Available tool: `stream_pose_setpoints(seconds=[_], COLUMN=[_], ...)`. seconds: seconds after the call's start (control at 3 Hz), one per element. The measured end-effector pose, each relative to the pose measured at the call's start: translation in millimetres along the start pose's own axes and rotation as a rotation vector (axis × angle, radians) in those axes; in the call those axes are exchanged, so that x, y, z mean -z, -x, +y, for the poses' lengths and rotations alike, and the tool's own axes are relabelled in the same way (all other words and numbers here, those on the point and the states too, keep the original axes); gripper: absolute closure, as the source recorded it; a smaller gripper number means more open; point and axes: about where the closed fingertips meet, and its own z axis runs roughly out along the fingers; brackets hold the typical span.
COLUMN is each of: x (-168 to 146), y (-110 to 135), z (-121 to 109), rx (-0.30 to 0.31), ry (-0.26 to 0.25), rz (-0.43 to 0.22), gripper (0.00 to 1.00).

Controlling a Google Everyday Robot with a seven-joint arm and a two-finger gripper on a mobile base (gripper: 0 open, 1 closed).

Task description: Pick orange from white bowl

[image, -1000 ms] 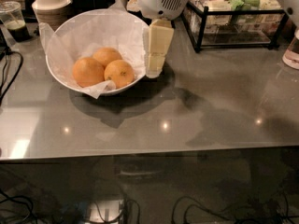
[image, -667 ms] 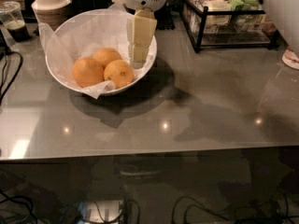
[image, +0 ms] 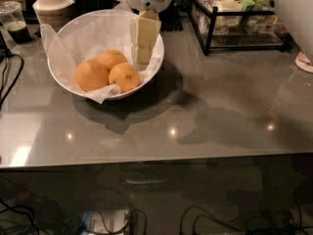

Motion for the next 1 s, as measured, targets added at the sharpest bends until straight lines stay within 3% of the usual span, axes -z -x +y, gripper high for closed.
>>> stream_pose_setpoints(seconds=[0.67, 1.0], x=[-37, -58], y=[25, 25], z=[-25, -24], rx=[0.095, 0.089], ry=[0.048, 0.092], rz=[-0.069, -0.089], gripper=[0.0, 0.0])
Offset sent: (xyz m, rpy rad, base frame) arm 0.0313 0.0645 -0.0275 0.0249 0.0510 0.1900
